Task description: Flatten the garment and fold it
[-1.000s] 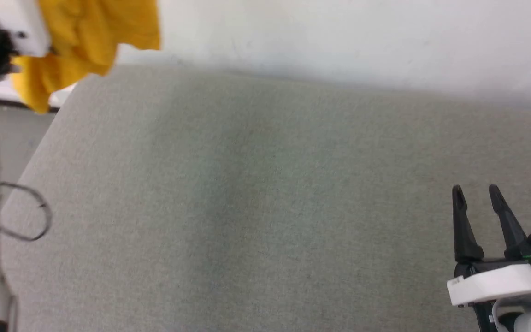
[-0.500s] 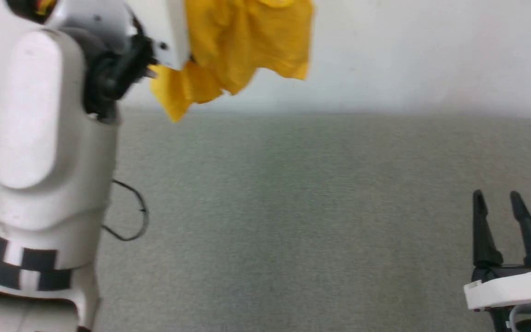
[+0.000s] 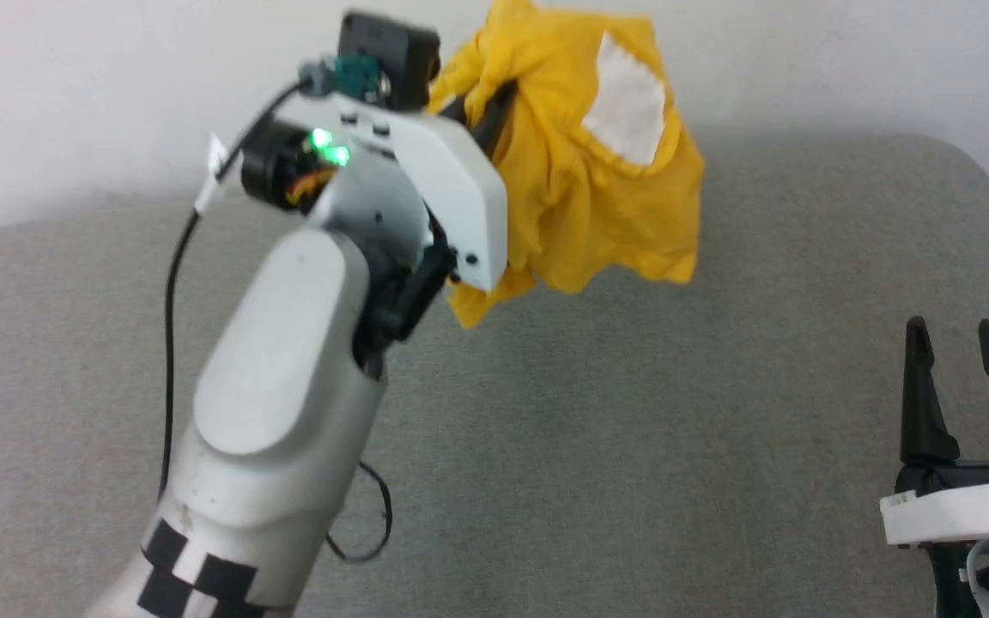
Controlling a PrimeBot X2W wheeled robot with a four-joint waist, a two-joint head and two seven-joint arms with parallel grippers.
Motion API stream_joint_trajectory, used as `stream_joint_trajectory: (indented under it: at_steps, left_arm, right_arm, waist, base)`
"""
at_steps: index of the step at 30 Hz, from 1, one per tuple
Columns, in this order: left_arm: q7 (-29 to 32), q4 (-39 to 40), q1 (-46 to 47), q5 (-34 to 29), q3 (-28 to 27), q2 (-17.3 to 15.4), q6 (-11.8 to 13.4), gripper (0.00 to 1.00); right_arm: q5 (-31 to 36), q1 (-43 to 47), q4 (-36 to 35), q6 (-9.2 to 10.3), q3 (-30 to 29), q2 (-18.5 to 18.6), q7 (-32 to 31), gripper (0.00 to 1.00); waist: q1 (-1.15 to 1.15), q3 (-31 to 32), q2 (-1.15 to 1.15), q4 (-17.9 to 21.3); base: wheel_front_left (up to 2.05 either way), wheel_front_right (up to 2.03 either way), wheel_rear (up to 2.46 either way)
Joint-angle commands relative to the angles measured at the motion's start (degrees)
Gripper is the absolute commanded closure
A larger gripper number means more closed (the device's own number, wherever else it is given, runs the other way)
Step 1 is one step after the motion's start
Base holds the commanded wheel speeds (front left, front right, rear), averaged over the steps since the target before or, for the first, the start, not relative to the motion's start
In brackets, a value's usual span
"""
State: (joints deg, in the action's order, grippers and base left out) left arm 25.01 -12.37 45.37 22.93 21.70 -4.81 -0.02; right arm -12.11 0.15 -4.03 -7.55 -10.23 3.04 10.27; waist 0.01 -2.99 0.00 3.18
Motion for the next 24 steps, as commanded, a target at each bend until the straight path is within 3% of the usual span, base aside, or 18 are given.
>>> stream_joint_trajectory:
  at_steps: [1,8,18,19,21,22,23,24]
  left_arm:
    - [-1.1,-0.6,-1.5,-0.5,0.3,0.3,0.5,1.00]
    - [-6.7,-10.2,-8.1,-3.2,5.4,1.0,1.8,1.00]
    - [-6.9,-23.5,-11.2,-3.5,9.3,1.5,2.6,1.00]
    - [-7.4,-23.9,-11.0,-3.2,9.4,1.6,2.7,0.93]
    - [-8.5,-24.3,-10.3,-2.7,9.6,1.7,2.7,0.53]
    - [-9.1,-24.4,-10.0,-2.4,9.7,1.7,2.6,0.08]
    - [-9.7,-24.4,-9.6,-2.0,9.8,1.8,2.6,0.00]
    - [-10.4,-24.2,-9.2,-1.6,9.6,1.8,2.6,0.00]
  right_arm:
    - [-0.3,-0.7,0.0,0.06,0.3,-0.2,0.3,0.00]
    - [-0.6,-1.7,0.6,0.06,0.8,-0.2,0.8,0.00]
    - [-1.1,-3.2,2.4,0.06,2.1,-0.2,1.5,0.00]
    - [-1.2,-3.2,2.6,0.06,2.2,-0.2,1.6,0.00]
    - [-1.3,-3.2,3.1,0.06,2.2,-0.2,1.7,0.00]
    - [-1.3,-3.2,3.3,0.06,2.2,-0.2,1.7,0.00]
    - [-1.3,-3.1,3.5,0.06,2.2,-0.2,1.8,0.00]
    - [-1.4,-3.0,3.7,0.06,2.2,-0.2,1.8,0.00]
  waist:
    - [-0.01,-2.6,0.00,2.6]
    - [-0.01,-5.1,0.00,4.4]
    - [-0.01,-6.9,0.00,5.1]
    - [-0.01,-6.9,0.00,5.0]
    - [-0.01,-6.7,0.00,4.8]
    - [-0.01,-6.4,0.00,4.6]
    - [-0.01,-6.1,0.00,4.5]
    - [-0.01,-5.8,0.00,4.3]
  base:
    - [0.00,0.00,0.00]
    - [0.00,0.00,0.00]
    - [0.00,0.00,0.00]
    - [0.00,0.00,0.00]
    - [0.00,0.00,0.00]
    - [0.00,0.00,0.00]
    - [0.00,0.00,0.00]
    - [0.00,0.00,0.00]
